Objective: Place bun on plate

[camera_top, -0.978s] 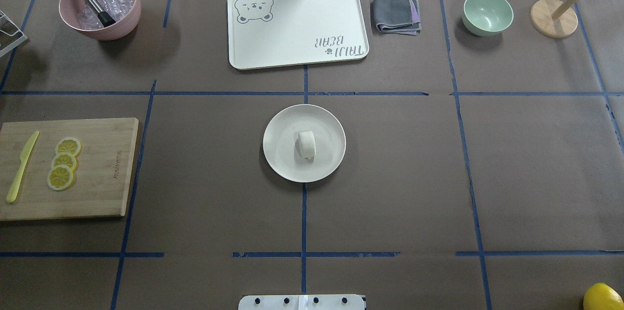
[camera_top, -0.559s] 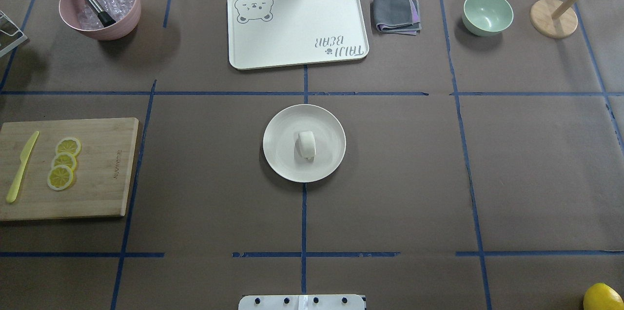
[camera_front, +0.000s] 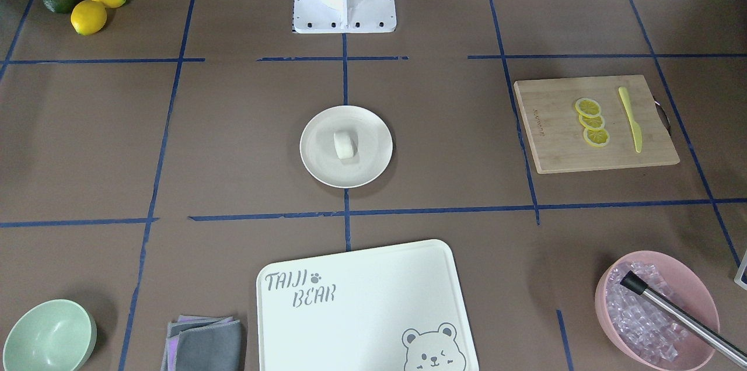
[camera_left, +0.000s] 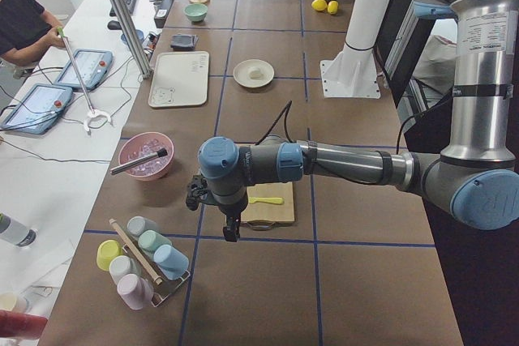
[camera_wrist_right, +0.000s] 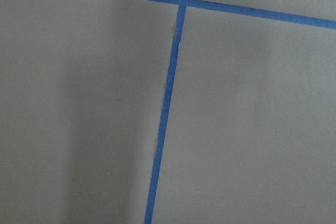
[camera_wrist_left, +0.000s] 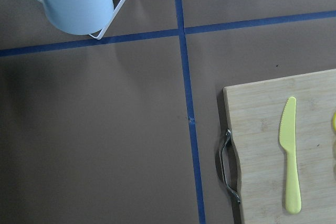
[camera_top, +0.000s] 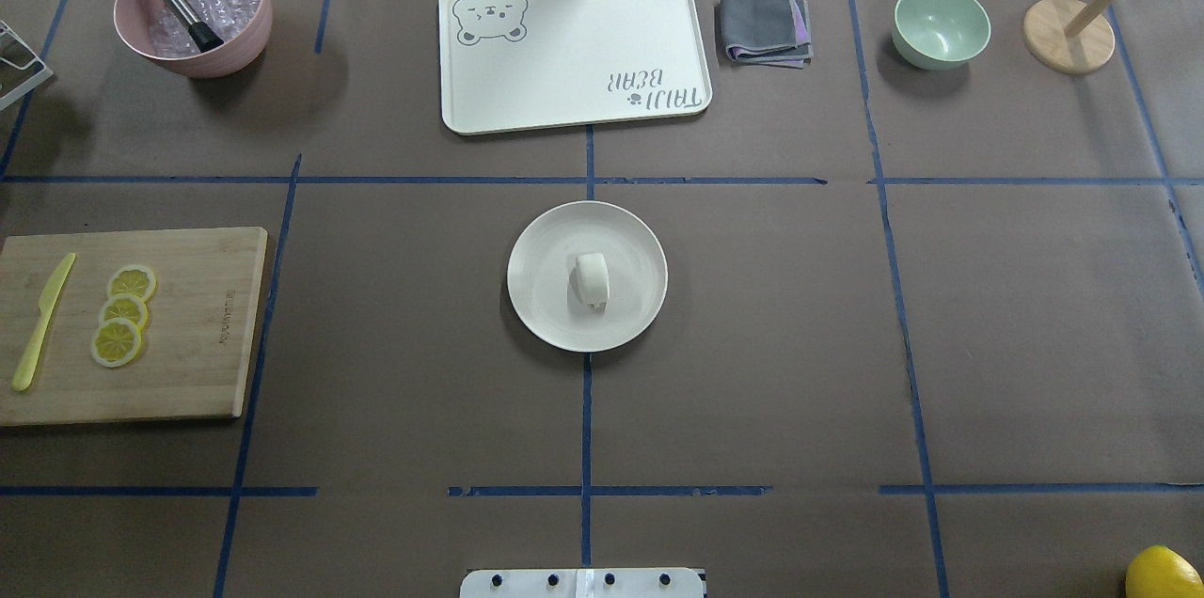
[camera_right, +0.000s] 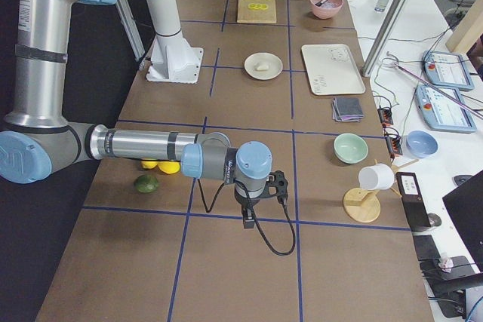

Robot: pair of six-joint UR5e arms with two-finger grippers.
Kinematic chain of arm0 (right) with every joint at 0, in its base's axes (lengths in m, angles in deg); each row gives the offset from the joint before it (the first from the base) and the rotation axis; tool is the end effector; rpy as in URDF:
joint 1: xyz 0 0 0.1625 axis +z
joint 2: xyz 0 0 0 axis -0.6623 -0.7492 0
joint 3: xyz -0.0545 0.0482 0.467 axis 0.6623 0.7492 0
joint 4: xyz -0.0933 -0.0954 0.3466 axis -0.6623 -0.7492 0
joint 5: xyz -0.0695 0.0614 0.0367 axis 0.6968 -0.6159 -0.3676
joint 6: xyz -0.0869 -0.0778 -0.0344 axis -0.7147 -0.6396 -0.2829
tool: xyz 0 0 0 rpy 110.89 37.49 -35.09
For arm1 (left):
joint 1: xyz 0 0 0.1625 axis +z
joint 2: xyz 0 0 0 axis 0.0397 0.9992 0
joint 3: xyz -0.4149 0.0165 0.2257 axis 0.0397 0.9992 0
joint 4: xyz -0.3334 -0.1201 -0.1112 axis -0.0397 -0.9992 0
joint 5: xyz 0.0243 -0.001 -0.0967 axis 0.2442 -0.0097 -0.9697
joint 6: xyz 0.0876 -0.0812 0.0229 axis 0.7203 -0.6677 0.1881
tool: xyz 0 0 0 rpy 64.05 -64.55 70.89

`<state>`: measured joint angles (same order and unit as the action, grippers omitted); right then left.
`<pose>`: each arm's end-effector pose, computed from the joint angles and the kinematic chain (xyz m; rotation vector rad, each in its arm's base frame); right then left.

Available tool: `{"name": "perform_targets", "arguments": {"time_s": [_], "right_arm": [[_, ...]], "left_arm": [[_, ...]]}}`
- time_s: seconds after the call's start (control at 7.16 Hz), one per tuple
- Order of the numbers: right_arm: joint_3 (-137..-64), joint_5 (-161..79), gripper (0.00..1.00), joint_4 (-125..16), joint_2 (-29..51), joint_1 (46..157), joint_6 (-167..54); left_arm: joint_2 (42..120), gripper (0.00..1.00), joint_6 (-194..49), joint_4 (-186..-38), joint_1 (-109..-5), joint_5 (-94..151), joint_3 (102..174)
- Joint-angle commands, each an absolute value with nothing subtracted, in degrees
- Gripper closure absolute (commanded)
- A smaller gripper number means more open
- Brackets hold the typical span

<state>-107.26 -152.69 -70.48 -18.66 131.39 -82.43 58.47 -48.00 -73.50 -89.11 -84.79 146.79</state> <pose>0.0468 -0.3606 0.7219 0.0061 -0.7873 -0.1313 -0.0570 -0.4096 0.6897 -0.0128 0.7918 0.1003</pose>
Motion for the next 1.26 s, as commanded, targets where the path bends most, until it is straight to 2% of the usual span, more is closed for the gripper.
{"name": "perform_targets", "arguments": {"time_s": [0.0, 1.12], "right_arm": [[-107.6, -153.0, 0.0, -70.2, -18.6, 131.4, -79.4], [-107.6, -153.0, 0.0, -70.2, -18.8, 131.4, -79.4]], "left_arm": [[58.0, 0.0, -48.9, -74.8, -89.0, -84.8, 146.3], [56.4, 0.0, -48.5, -81.3, -89.0, -84.7, 145.0]]}}
